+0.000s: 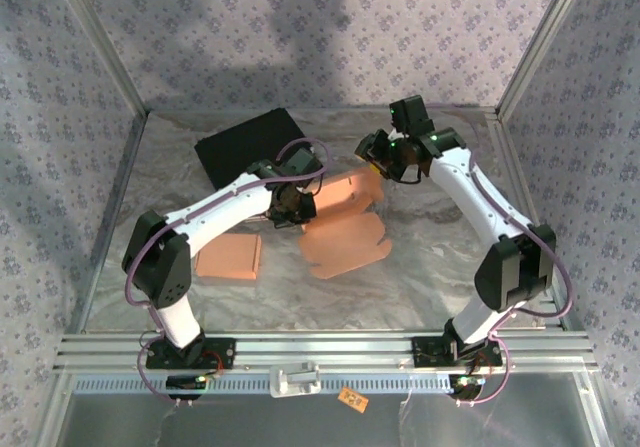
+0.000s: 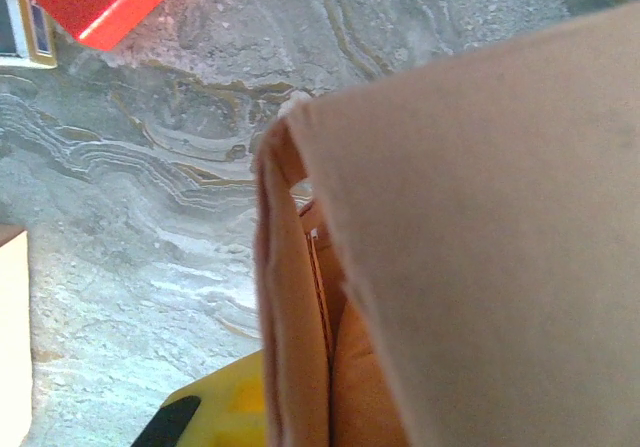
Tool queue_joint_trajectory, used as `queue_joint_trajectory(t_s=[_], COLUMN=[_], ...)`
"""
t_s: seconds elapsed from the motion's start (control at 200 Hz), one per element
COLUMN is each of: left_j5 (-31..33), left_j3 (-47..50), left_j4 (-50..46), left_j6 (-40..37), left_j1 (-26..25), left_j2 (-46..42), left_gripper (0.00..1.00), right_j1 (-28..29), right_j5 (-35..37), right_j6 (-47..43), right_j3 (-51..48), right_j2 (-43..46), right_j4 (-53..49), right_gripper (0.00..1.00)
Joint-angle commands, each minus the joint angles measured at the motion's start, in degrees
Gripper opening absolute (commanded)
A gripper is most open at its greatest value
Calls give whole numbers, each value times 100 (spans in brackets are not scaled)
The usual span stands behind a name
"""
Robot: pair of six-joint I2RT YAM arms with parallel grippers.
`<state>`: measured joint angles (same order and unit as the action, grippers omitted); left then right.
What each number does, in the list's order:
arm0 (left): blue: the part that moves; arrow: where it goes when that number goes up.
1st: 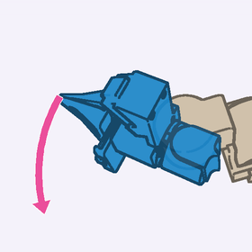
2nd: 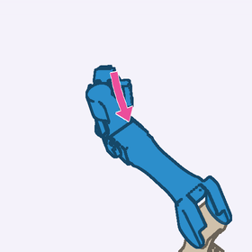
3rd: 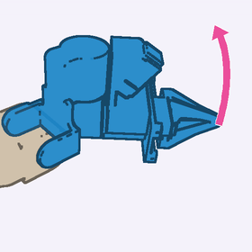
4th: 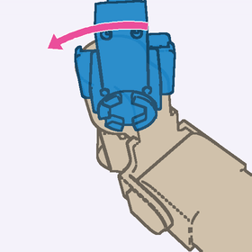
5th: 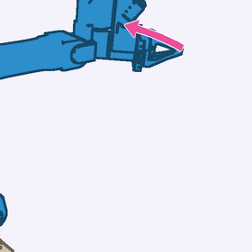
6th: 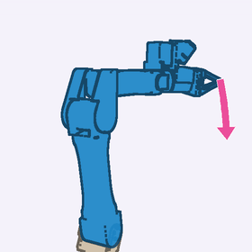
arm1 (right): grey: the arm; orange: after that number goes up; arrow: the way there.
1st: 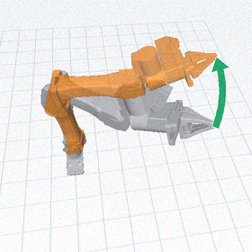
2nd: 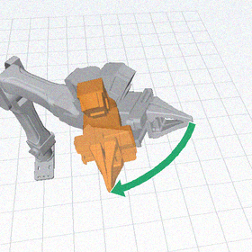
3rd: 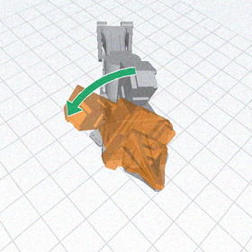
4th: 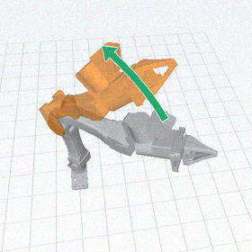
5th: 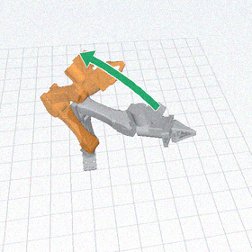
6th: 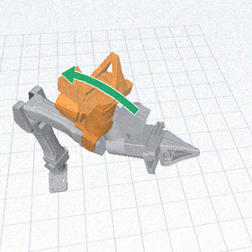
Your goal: Fold the paper box
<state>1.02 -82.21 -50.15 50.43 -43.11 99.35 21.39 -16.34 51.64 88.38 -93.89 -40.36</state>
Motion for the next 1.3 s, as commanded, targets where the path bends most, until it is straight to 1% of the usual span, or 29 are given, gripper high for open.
queue_joint_trajectory(t_s=[0.0, 0.105, 0.25, 0.46, 0.675, 0.894, 0.954, 1.004, 1.084, 1.139, 1.179, 1.199, 1.214, 1.249, 1.294], left_j5=[-203, -276, -299, -325, -358, -507, -608, -709, -1026, -1333, -1577, -1680, -1777, -1975, -2309], left_j3=[-242, -273, -326, -509, -645, -712, -751, -801, -891, -956, -985, -1009, -1034, -1090, -1152], left_j4=[-222, -256, -298, -337, -324, -208, -196, -232, -245, -229, -171, -140, -136, -133, -104], left_j6=[-50, -75, -111, -183, -283, -518, -604, -717, -940, -1124, -1279, -1376, -1443, -1609, -1828], left_j1=[22, 25, 31, 40, 40, 62, 112, 173, 339, 486, 582, 620, 656, 732, 841], left_j2=[89, 119, 163, 278, 366, 349, 357, 363, 366, 366, 357, 350, 356, 364, 390], left_gripper=[0, 0, 0, 0, 0, 0, 0, 0, 0, 0, 0, 0, 0, 0, 0], right_j1=[41, 104, 146, 173, 84, -52, -84, -99, -151, -288, -470, -580, -672, -916, -1280], right_j5=[-27, -30, -242, -453, -462, -964, -939, -643, -82, 33, -38, -137, -209, -459, -951], right_j6=[-323, -415, -325, 101, 117, 272, 93, -232, -937, -1371, -1515, -1744, -1811, -1920, -1987], right_j3=[153, 114, 12, -570, -568, -519, -363, -227, -182, -408, -670, -809, -916, -1153, -1393], right_j2=[-228, -299, -245, 104, 166, 99, 173, 377, 963, 1414, 1737, 1895, 1997, 2205, 2374], right_j4=[-192, -122, -110, 256, 261, 565, 408, 204, 74, 251, 489, 559, 778, 927, 1055], right_gripper=[45, 44, 44, 44, 44, 45, 45, 45, 45, 45, 44, 44, 44, 43, 41])
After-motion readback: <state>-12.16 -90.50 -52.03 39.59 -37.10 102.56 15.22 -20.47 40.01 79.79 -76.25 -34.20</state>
